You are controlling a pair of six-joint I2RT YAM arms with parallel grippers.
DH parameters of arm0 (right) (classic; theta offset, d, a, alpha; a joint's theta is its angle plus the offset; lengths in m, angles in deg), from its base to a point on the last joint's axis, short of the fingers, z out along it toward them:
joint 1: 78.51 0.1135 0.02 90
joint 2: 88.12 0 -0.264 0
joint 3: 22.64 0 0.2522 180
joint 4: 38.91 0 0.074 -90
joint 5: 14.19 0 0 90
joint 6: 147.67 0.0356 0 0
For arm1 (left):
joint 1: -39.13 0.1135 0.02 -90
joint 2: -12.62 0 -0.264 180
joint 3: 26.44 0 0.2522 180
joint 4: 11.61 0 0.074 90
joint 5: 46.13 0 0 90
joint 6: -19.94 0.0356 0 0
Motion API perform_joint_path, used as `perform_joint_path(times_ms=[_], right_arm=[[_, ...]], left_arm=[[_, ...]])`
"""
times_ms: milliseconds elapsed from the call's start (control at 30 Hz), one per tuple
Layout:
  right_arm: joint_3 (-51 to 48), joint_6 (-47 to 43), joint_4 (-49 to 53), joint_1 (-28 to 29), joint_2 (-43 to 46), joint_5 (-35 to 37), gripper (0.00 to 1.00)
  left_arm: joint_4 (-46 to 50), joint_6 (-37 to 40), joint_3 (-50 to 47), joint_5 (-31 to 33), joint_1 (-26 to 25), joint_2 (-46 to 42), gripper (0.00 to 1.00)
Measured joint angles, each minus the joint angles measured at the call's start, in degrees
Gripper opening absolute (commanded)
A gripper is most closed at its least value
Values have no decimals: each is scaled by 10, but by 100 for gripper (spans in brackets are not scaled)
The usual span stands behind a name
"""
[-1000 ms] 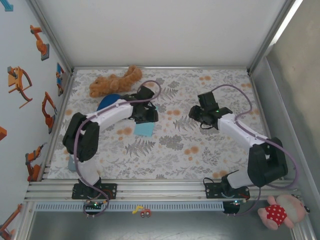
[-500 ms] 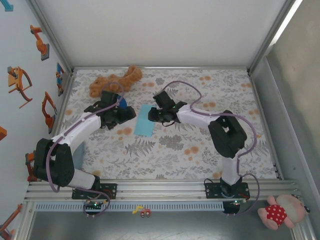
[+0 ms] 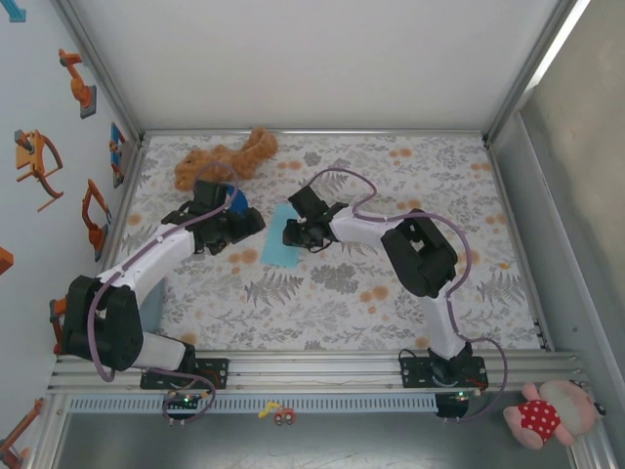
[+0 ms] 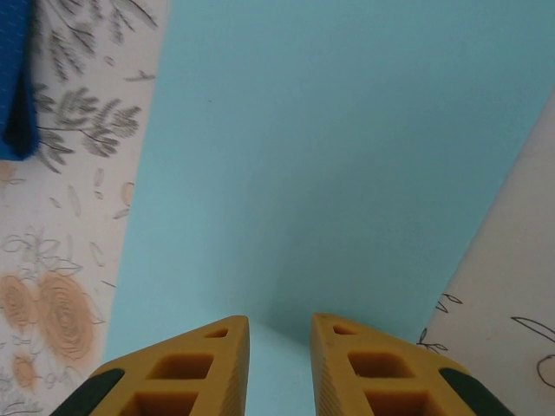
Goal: Fold a paper plane with a square sheet of paper (pick it up from the middle)
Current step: Move the paper to the center of the table.
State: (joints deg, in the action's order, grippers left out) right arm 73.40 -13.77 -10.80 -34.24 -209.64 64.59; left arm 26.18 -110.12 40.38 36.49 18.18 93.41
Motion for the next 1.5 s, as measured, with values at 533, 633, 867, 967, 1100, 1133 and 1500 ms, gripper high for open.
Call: perform_joint_path(times_ms=[533, 633, 867, 967, 1100, 1133, 1500], right_arm=[[-148, -104, 21, -81, 112, 1, 25], [-173, -120, 33, -94, 138, 0, 25], [-229, -74, -3, -102, 246, -5, 28], [-236, -42, -32, -107, 262, -3, 27], [-248, -6, -54, -108, 243, -5, 23], [-250, 1, -57, -108, 235, -7, 22], [-252, 28, -73, -109, 190, -29, 18]], left_arm=[[-54, -17, -8, -83, -35, 54, 97], [-70, -27, -8, -96, -56, 72, 95], [-120, -72, -8, -129, -104, 113, 91], [-137, -88, -8, -136, -119, 122, 88], [-154, -104, -12, -142, -133, 132, 79], [-157, -108, -12, -145, -136, 136, 76], [-175, -132, -14, -168, -143, 175, 52]])
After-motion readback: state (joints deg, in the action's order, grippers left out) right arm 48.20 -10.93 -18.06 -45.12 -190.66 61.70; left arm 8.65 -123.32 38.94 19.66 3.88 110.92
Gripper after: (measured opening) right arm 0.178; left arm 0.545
